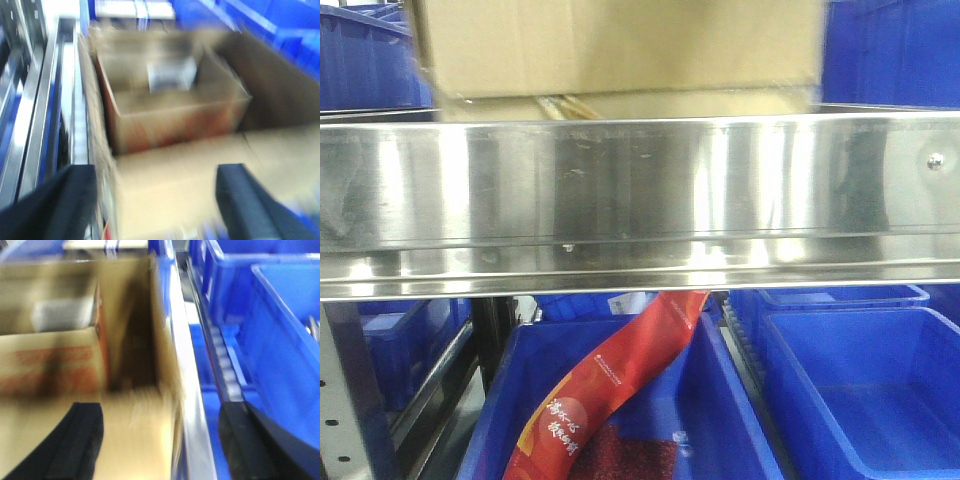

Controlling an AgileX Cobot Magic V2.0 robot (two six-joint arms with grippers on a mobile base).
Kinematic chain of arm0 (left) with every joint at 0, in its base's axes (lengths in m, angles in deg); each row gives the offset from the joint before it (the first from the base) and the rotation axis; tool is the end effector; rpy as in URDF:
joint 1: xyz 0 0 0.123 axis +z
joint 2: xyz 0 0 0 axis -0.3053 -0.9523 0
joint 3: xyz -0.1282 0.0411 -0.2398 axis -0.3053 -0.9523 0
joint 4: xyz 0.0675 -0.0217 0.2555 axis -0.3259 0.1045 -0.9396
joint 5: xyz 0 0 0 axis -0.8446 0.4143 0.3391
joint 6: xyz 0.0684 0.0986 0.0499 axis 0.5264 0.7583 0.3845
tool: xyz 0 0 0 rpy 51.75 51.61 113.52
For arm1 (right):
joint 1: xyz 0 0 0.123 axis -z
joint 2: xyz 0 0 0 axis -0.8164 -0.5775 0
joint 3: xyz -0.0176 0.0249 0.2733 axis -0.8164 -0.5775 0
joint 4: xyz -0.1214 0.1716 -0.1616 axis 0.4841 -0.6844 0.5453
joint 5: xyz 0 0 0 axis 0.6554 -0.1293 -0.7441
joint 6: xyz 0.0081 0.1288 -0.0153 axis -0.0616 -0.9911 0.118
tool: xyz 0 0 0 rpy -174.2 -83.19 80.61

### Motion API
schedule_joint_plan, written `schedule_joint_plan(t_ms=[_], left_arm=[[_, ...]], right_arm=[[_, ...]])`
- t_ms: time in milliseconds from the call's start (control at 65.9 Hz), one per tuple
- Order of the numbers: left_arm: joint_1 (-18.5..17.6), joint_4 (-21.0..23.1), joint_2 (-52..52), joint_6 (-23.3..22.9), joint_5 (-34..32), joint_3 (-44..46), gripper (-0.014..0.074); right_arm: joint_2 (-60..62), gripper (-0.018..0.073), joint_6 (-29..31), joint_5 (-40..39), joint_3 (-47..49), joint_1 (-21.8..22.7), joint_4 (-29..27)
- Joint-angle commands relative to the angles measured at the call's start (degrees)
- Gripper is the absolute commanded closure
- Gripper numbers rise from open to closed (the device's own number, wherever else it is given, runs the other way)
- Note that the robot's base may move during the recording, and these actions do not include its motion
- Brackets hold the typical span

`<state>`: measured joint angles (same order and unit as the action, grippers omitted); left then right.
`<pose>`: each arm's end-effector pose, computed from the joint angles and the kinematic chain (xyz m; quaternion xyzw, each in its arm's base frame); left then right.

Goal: Stack two boxes on right shelf middle
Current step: 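Lower the stacked boxes onto the middle steel shelf with both grippers, then open both grippers and withdraw them from the boxes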

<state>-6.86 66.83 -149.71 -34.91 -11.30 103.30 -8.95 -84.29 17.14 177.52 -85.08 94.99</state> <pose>0.3224 -0.1183 0.4647 0.0176 0.8502 -0.0919 0.5181 0.3272 0.1206 0.4473 0.0300 0.8702 -0.0094 0.4917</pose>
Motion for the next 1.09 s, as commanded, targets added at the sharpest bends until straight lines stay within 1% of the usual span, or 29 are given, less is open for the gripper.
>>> schedule_joint_plan(t_ms=[0, 61, 76, 91, 106, 121, 137, 228, 258, 319, 334, 395, 455, 531, 622, 698, 759, 805, 881, 972, 1078], left_arm=[[-0.4, 0.2, 0.8, 0.2, 1.6, 0.5, 0.0354], [-0.4, 0.2, 0.8, 0.2, 2.5, 0.5, 0.0507], [-0.4, 0.2, 0.8, 0.2, 2.4, 0.5, 0.0544], [-0.4, 0.2, 0.8, 0.2, 2.4, 0.5, 0.0601], [-0.4, 0.2, 0.8, 0.2, 2.3, 0.5, 0.0638], [-0.4, 0.2, 0.8, 0.2, 2.3, 0.5, 0.0696], [-0.4, 0.2, 0.8, 0.2, 2.3, 0.5, 0.0706], [-0.4, 0.2, 0.8, 0.9, 2.2, 0.5, 0.0707], [-0.4, 0.4, 1.1, 2.5, 2.2, 0.5, 0.0707], [-0.4, 1.7, 2.1, 7.6, 1.2, -0.5, 0.0707], [-0.5, 1.7, 2.5, 8.1, 0.8, -1.3, 0.0707], [-0.7, 1.8, 4.9, 8.1, -3.3, -5.2, 0.0707], [-0.7, 2.3, 8.1, 7.7, -8.8, -10.9, 0.0707], [-0.7, 2.3, 13.0, 4.6, -16.5, -19.5, 0.0707], [-0.7, 2.0, 18.7, 1.7, -24.9, -29.2, 0.0707], [-0.7, 1.9, 23.1, 1.4, -31.0, -36.3, 0.0707], [-0.7, 1.9, 26.0, 1.4, -34.2, -40.8, 0.0707], [-0.7, 1.9, 28.3, 1.4, -35.7, -44.1, 0.0707], [-0.7, 1.9, 31.9, 1.4, -38.1, -49.1, 0.0707], [-0.7, 1.9, 36.1, 1.4, -38.4, -53.4, 0.0707], [-0.7, 1.9, 40.1, 1.4, -38.2, -55.6, 0.0707]], right_arm=[[1.6, 0.0424, 2.8, 0.7, 0.4, -0.1, 0.7], [1.6, 0.0594, 3.8, 0.8, 0.4, -0.1, 0.7], [1.6, 0.0650, 3.9, 0.8, 0.4, -0.1, 0.7], [1.6, 0.0687, 3.9, 0.8, 0.4, -0.1, 0.7], [1.6, 0.0725, 3.9, 0.8, 0.4, -0.1, 0.7], [1.6, 0.0724, 3.9, 0.8, 0.4, -0.1, 0.6], [1.6, 0.0720, 4.0, 0.7, 0.4, -0.1, 0.6], [1.8, 0.0721, 5.6, 0.3, 0.4, -0.1, -0.3], [2.2, 0.0721, 6.4, -0.2, 0.1, -0.1, -0.4], [3.4, 0.0721, 6.8, -2.7, -1.8, -0.1, -0.7], [3.7, 0.0721, 6.8, -3.4, -2.7, -0.1, -0.7], [6.0, 0.0721, 6.8, -6.3, -6.2, 0.1, -0.8], [8.4, 0.0721, 4.0, -8.6, -10.7, 0.7, -0.8], [12.6, 0.0721, 0.4, -13.6, -17.9, 1.4, -0.8], [18.1, 0.0721, -4.3, -22.6, -27.1, 2.9, -0.8], [22.9, 0.0721, -5.4, -30.4, -33.5, 4.0, -0.8], [26.4, 0.0721, -5.4, -35.1, -38.5, 4.1, -0.7], [28.9, 0.0721, -5.4, -37.8, -42.3, 4.1, -0.4], [33.1, 0.0721, -5.4, -39.8, -48.3, 4.1, 0.2], [38.8, 0.0721, -5.4, -40.2, -54.3, 4.1, 0.2], [44.2, 0.0721, -5.4, -40.1, -58.6, 4.1, 0.2]])
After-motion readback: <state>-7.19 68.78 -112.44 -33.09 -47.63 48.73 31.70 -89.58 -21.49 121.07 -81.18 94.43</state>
